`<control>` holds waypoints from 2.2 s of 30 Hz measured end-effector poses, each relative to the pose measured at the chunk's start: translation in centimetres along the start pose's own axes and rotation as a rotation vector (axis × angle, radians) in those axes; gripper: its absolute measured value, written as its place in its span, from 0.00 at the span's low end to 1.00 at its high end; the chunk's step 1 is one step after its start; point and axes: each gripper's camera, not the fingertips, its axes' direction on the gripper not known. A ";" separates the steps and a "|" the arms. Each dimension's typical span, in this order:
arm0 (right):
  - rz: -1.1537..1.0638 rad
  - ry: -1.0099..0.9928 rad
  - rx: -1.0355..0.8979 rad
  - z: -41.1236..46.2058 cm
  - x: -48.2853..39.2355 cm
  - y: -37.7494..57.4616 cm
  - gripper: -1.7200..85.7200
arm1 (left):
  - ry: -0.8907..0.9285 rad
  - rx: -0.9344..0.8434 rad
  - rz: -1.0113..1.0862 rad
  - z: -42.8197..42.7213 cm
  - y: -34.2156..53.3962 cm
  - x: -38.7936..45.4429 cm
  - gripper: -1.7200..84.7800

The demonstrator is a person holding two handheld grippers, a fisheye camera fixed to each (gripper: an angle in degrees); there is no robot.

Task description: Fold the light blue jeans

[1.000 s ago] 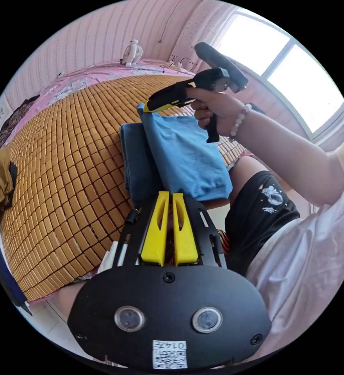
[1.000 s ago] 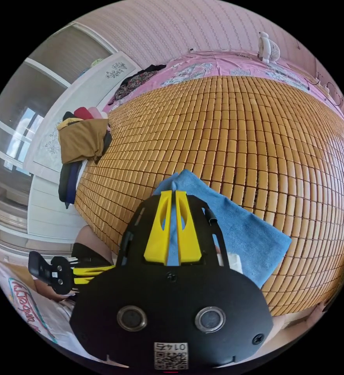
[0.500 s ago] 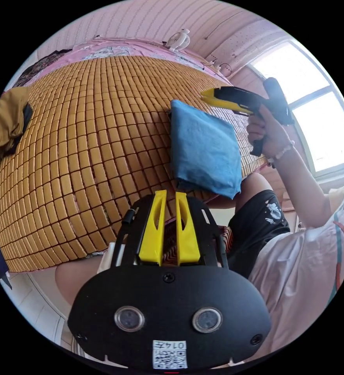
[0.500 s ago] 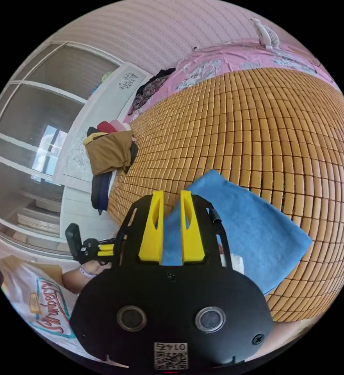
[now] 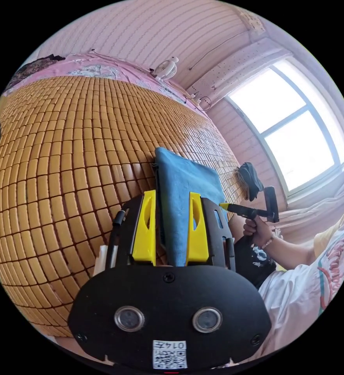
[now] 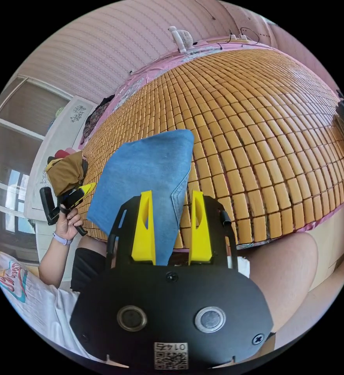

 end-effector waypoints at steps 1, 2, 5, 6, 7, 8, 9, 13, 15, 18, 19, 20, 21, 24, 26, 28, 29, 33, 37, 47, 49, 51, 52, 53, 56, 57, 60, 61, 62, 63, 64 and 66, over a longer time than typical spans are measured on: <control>-0.004 -0.004 -0.016 0.4 -0.1 0.2 0.17 | -0.019 -0.066 0.001 1.4 -0.1 0.0 0.15; -0.023 0.054 0.002 0.4 -0.4 0.7 0.16 | -0.031 -0.115 -0.002 2.2 -0.1 0.0 0.15; -0.097 0.173 -0.007 0.5 -1.6 1.8 0.15 | -0.028 -0.088 -0.046 2.8 1.2 -0.2 0.15; -0.101 0.185 0.004 0.4 -1.6 2.2 0.15 | -0.028 -0.081 -0.052 2.9 1.6 -0.3 0.15; -0.101 0.185 0.010 0.3 -1.5 2.5 0.15 | -0.021 -0.086 -0.057 2.9 1.9 -0.4 0.15; -0.101 0.178 0.018 0.1 -1.2 3.0 0.15 | -0.012 -0.092 -0.061 3.0 2.0 -0.4 0.15; -0.112 0.163 0.014 -0.2 -0.9 3.4 0.14 | 0.004 -0.112 -0.064 3.1 2.1 -0.4 0.14; -0.153 0.154 -0.024 -1.5 -0.6 4.3 0.09 | 0.031 -0.169 -0.074 3.4 2.7 -0.2 0.12; -0.174 0.130 -0.047 -2.5 -0.6 5.3 0.08 | 0.036 -0.155 -0.099 3.2 3.3 -0.2 0.10; -0.185 0.022 -0.030 -4.8 -0.6 6.7 0.08 | -0.037 -0.125 -0.082 3.0 4.2 1.1 0.08; -0.193 -0.006 -0.015 -5.5 -0.8 7.0 0.07 | -0.070 -0.106 -0.076 3.1 4.7 1.7 0.08; -0.225 -0.051 0.010 -7.0 -1.6 7.6 0.07 | -0.082 -0.094 -0.082 3.1 4.9 2.0 0.08; -0.276 -0.078 0.029 -8.4 -2.6 8.1 0.07 | -0.085 -0.073 -0.114 3.2 5.4 2.3 0.08; -0.420 -0.102 0.055 -11.8 -5.8 9.5 0.06 | -0.005 -0.007 -0.193 4.1 6.7 3.0 0.08; -0.501 -0.090 0.078 -14.0 -7.4 10.3 0.06 | 0.072 0.046 -0.214 4.8 7.3 3.9 0.08; -0.567 -0.075 0.099 -16.2 -8.3 11.0 0.06 | 0.164 0.096 -0.203 6.0 7.3 5.7 0.08; -0.606 -0.067 0.114 -17.8 -8.6 11.5 0.06 | 0.180 0.102 -0.192 6.3 7.1 6.3 0.08; -0.715 -0.006 0.139 -23.4 -7.6 12.9 0.06 | 0.242 0.112 -0.128 9.0 5.2 10.9 0.07; -0.747 0.041 0.151 -28.4 -4.6 13.4 0.06 | 0.329 0.094 -0.067 12.5 2.8 15.8 0.08; -0.643 0.187 0.204 -44.2 9.8 11.3 0.06 | 0.467 0.012 0.151 22.6 -4.3 30.3 0.08; -0.606 0.195 0.222 -47.4 12.7 10.8 0.07 | 0.493 0.041 0.158 25.3 -5.4 34.9 0.09; -0.499 0.215 0.254 -52.1 17.9 10.4 0.08 | 0.541 0.009 0.141 28.3 -6.1 37.8 0.09; -0.465 0.231 0.259 -53.0 19.4 10.3 0.08 | 0.554 -0.031 0.137 30.5 -6.5 39.3 0.08; -0.355 0.311 0.272 -54.4 22.8 10.1 0.09 | 0.553 -0.054 0.139 31.6 -6.7 39.8 0.07; -0.075 0.632 0.298 -53.5 31.5 10.3 0.15 | 0.505 -0.138 0.066 35.9 -6.9 39.7 0.03; 0.066 0.643 0.260 -51.6 34.5 10.3 0.16 | 0.460 -0.162 0.054 36.7 -6.8 39.0 0.02; 0.094 0.383 0.209 -42.8 37.7 11.2 0.15 | 0.434 -0.167 0.089 35.4 -6.1 36.0 0.01; 0.105 0.375 0.155 -40.7 37.9 11.2 0.15 | 0.414 -0.154 0.124 33.9 -5.8 34.5 0.01; 0.133 0.411 0.196 -38.3 37.5 11.8 0.15 | 0.398 -0.146 0.143 32.9 -5.6 33.7 0.01; 0.121 0.460 0.255 -37.0 36.3 12.6 0.14 | 0.364 -0.132 0.179 30.8 -5.0 32.0 0.01; 0.112 0.494 0.282 -36.6 35.5 13.0 0.14 | 0.341 -0.123 0.201 28.2 -4.2 30.0 0.01; 0.080 0.600 0.331 -36.1 32.6 13.9 0.12 | 0.297 -0.097 0.197 24.0 -2.2 26.6 0.01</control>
